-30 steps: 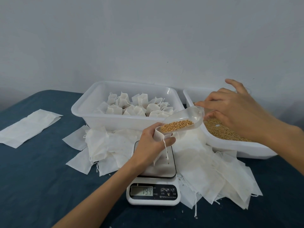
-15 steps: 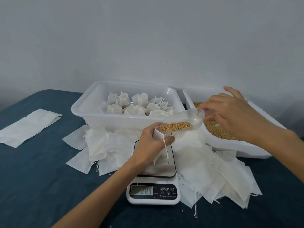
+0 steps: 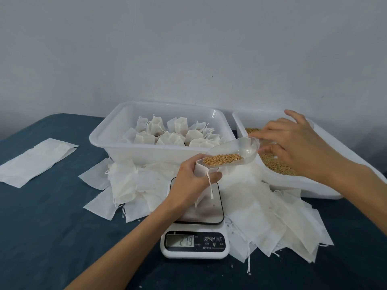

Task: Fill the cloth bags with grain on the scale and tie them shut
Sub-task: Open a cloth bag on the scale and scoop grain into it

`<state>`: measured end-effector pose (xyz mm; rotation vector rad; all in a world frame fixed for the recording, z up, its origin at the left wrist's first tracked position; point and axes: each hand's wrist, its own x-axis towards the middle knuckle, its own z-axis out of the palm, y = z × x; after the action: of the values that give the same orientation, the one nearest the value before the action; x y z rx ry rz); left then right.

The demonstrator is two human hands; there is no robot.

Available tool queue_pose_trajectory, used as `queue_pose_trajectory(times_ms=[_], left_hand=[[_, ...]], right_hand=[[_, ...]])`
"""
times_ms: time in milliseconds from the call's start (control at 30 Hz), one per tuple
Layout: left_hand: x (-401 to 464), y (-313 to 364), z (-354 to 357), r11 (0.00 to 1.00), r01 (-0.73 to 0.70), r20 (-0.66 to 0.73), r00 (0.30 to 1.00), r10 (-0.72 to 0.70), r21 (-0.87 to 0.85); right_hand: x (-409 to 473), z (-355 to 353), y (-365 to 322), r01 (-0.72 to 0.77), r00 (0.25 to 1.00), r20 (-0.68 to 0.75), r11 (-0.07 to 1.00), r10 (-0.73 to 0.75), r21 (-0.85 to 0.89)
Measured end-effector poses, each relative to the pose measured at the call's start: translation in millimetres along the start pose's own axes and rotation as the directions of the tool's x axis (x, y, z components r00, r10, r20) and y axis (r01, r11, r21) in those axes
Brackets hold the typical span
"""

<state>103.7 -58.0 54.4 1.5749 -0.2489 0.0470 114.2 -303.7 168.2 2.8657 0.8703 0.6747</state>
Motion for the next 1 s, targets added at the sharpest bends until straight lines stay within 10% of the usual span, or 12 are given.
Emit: queue_pose_trajectory(times_ms=[367, 633, 867, 1000], left_hand=[[-0.9, 0.8, 1.4, 0.999, 0.053, -0.018, 0.998, -0.053, 0.001], [-0.4, -6.6, 1.0, 0.997, -0.049, -0.041, 0.998, 0.051, 0.062], [4.1, -8.9, -1.9, 0.992, -0.112, -0.054, 0.992, 0.115, 0.054], [4.3, -10.0, -2.6, 0.989, -0.135, -0.050, 0.989, 0.139, 0.065]], right_hand=[[-7.4, 27.8, 32.9, -0.362, 0.931, 0.116, 0.829, 0.346, 0.426], [-15.3, 71.6, 86.6, -0.709, 0.639, 0.352, 0.701, 0.684, -0.076], [-11.6, 99.3, 88.9, -0.664, 0.579, 0.447, 0.712, 0.682, -0.227], [-9.8, 83.3, 64.3, -0.668, 0.704, 0.165, 0.723, 0.691, -0.175]])
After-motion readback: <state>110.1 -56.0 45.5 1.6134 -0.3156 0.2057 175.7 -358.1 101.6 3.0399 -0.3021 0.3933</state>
